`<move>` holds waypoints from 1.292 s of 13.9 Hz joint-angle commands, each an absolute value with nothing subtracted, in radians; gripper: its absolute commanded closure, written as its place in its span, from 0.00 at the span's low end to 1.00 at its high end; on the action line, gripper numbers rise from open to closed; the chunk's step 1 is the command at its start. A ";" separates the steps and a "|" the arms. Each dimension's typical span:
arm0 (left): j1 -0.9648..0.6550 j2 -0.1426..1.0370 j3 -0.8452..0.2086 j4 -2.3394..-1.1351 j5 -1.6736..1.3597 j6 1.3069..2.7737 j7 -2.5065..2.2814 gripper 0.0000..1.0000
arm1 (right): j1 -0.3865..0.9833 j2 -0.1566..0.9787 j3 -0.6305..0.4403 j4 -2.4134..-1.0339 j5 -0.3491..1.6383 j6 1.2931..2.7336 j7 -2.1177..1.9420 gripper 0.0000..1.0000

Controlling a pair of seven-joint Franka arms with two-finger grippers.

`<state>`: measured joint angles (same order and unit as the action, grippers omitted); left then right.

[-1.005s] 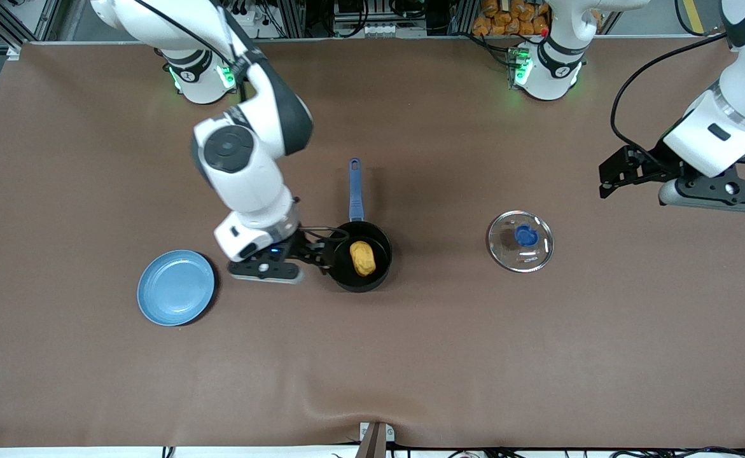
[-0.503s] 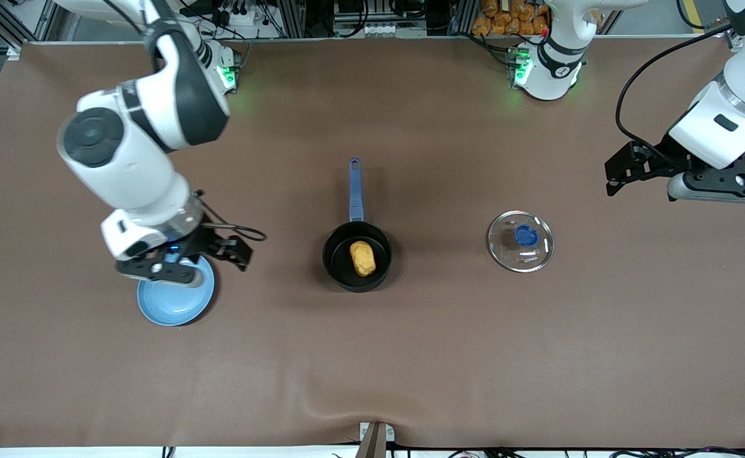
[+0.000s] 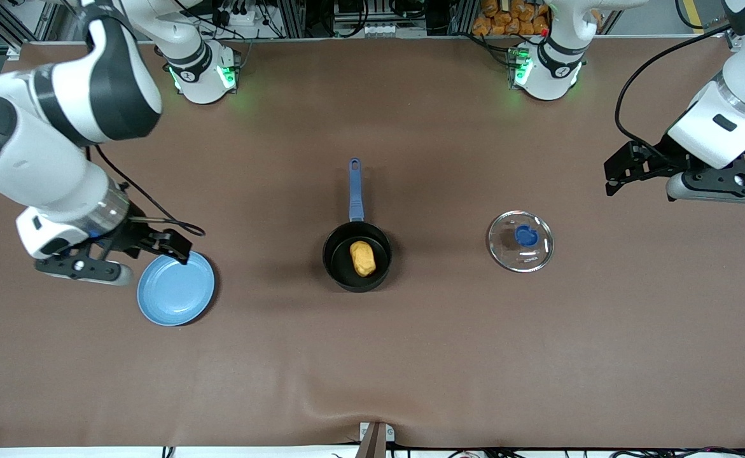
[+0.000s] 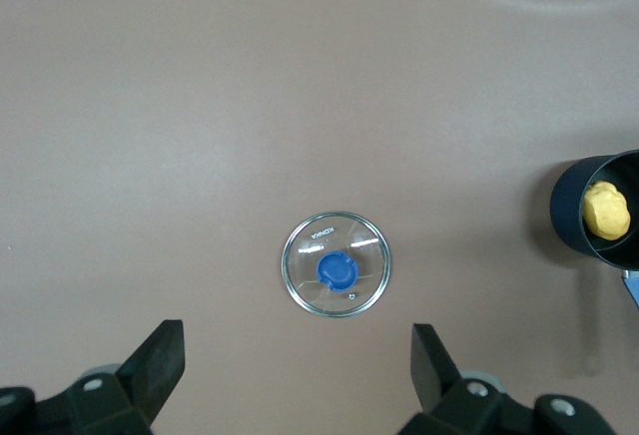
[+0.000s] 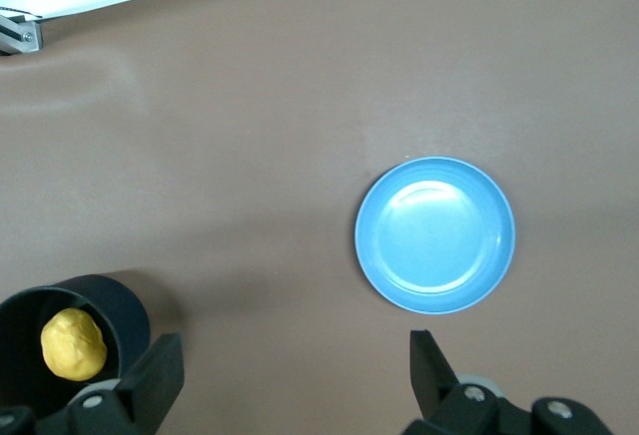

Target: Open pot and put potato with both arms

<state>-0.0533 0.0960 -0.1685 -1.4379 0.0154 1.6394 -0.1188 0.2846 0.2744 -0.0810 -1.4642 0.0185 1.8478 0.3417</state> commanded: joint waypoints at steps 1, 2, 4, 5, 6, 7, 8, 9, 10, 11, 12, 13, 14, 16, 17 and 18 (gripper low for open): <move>-0.041 0.086 -0.186 -1.436 0.041 1.629 -0.133 0.00 | 0.236 0.192 -0.061 -1.548 0.008 1.848 0.284 0.00; -0.041 0.086 -0.186 -1.436 0.041 1.629 -0.133 0.00 | 0.227 0.178 -0.061 -1.561 0.008 1.848 0.282 0.00; -0.041 0.086 -0.186 -1.434 0.041 1.629 -0.132 0.00 | 0.193 0.154 -0.061 -1.584 0.009 1.847 0.232 0.00; -0.041 0.087 -0.186 -1.436 0.041 1.629 -0.132 0.00 | 0.177 0.144 -0.061 -1.589 0.011 1.845 0.194 0.00; -0.043 0.087 -0.186 -1.434 0.041 1.629 -0.132 0.00 | 0.161 0.137 -0.060 -1.591 0.012 1.835 0.172 0.00; -0.043 0.089 -0.184 -1.434 0.041 1.629 -0.132 0.00 | 0.150 0.127 -0.060 -1.591 0.015 1.826 0.161 0.00; -0.043 0.089 -0.184 -1.434 0.041 1.629 -0.130 0.00 | 0.141 0.121 -0.060 -1.591 0.018 1.816 0.147 0.00; -0.043 0.089 -0.184 -1.434 0.041 1.629 -0.130 0.00 | 0.132 0.118 -0.060 -1.591 0.020 1.807 0.126 0.00; -0.043 0.089 -0.184 -1.436 0.041 1.629 -0.130 0.00 | 0.120 0.111 -0.060 -1.591 0.021 1.802 0.112 0.00; -0.044 0.089 -0.184 -1.434 0.041 1.629 -0.130 0.00 | 0.111 0.106 -0.060 -1.591 0.023 1.790 0.103 0.00; -0.046 0.090 -0.184 -1.434 0.041 1.629 -0.130 0.00 | 0.104 0.104 -0.060 -1.591 0.028 1.786 0.101 0.00; -0.048 0.091 -0.184 -1.434 0.041 1.629 -0.130 0.00 | 0.104 0.103 -0.061 -1.591 0.029 1.786 0.101 0.00; -0.048 0.091 -0.184 -1.434 0.041 1.629 -0.130 0.00 | 0.103 0.101 -0.061 -1.591 0.029 1.786 0.101 0.00; -0.049 0.092 -0.184 -1.434 0.046 1.629 -0.129 0.00 | 0.101 0.101 -0.061 -1.585 0.031 1.786 0.100 0.00; -0.049 0.092 -0.184 -1.434 0.046 1.629 -0.129 0.00 | 0.101 0.100 -0.061 -1.586 0.031 1.786 0.100 0.00; -0.049 0.092 -0.184 -1.434 0.048 1.629 -0.129 0.00 | 0.101 0.098 -0.061 -1.586 0.031 1.786 0.098 0.00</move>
<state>-0.0535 0.0960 -0.1724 -1.4386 0.0155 1.6394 -0.1188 0.1224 0.1328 -0.0794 -1.5585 0.0200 1.7864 0.1130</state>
